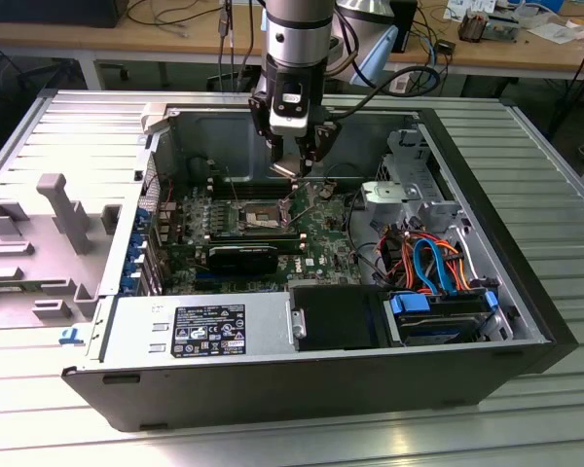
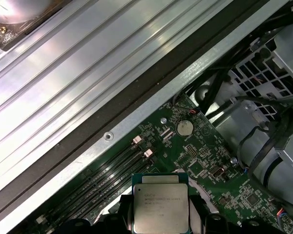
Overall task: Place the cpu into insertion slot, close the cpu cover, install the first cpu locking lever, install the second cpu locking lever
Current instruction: 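Place the cpu into insertion slot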
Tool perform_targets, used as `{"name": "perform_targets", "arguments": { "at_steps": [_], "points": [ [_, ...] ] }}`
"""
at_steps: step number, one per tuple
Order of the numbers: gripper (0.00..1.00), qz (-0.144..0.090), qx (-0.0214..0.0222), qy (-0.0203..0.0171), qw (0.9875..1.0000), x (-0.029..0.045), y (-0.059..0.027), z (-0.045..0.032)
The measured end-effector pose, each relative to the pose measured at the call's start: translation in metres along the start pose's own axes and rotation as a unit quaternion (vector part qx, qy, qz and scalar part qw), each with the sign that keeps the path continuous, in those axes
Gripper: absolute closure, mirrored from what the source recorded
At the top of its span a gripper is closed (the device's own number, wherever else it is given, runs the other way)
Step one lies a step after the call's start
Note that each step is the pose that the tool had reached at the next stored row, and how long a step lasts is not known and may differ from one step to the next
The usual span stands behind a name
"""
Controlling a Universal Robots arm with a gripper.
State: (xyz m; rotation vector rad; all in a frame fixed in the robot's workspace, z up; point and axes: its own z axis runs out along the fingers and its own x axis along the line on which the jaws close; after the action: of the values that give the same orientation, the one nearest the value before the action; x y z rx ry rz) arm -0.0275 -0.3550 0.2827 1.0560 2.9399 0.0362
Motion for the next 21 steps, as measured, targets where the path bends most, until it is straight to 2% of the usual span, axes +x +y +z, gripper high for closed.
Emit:
{"name": "perform_targets", "arguments": {
  "at_steps": [21],
  "points": [
    [0.46,0.010,0.0006,-0.0007,0.9999,0.0000,0.0000,0.0000]
  ]
}}
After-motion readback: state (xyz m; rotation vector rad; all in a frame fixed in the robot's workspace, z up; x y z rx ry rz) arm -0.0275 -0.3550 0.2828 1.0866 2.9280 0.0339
